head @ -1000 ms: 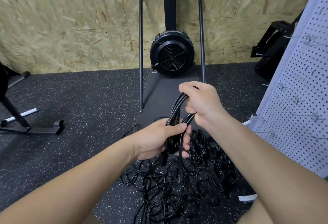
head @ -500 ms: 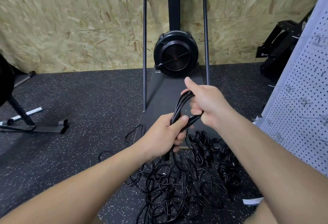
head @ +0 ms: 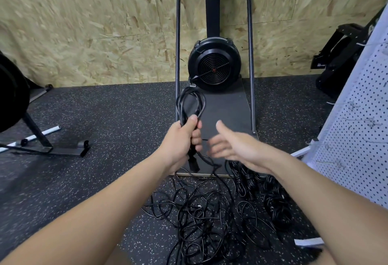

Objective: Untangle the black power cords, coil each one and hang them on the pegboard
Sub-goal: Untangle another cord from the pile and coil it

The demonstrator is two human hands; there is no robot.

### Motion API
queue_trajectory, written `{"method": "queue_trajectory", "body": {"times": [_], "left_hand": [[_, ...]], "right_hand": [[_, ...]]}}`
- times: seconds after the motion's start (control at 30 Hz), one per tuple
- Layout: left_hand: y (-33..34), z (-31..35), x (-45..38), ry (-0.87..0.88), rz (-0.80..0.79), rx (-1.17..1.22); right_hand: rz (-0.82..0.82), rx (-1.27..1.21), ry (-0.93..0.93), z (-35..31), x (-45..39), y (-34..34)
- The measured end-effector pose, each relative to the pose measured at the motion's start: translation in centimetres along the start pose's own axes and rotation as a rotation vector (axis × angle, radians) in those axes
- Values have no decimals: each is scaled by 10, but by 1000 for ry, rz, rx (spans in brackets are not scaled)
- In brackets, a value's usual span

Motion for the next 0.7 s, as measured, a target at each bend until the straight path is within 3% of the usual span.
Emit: {"method": "queue_trajectory", "body": {"times": [0.07, 0.13, 0.23, 0.37, 0.47, 0.53, 0.7], "left_hand": [[-10, 3, -8, 14, 72, 47], [-19, 3, -13, 29, 121, 58], [-32, 1, -21, 46, 204, 16], [-41, -8, -27, 52, 267, -281], [-20, -17, -11, -22, 143, -374], [-3, -18, 2, -143, 52, -237], [9, -8, 19, -285, -188, -16]], "right_hand": [[-138, 193, 9, 5, 7, 7], [-176, 323, -23, 7, 10, 10], [-39, 353, -146, 6, 9, 8], [96, 287, -436, -13, 16, 7], [209, 370, -556, -23, 16, 17], [343, 381, -558, -24, 12, 19], [559, 462, -300, -17, 1, 3]]}}
Point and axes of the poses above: each hand's wrist, its own x-axis away from the middle knuckle, its own y-axis out of the palm, z = x × y, the point moved 1 cm from there along -x, towards the middle knuckle
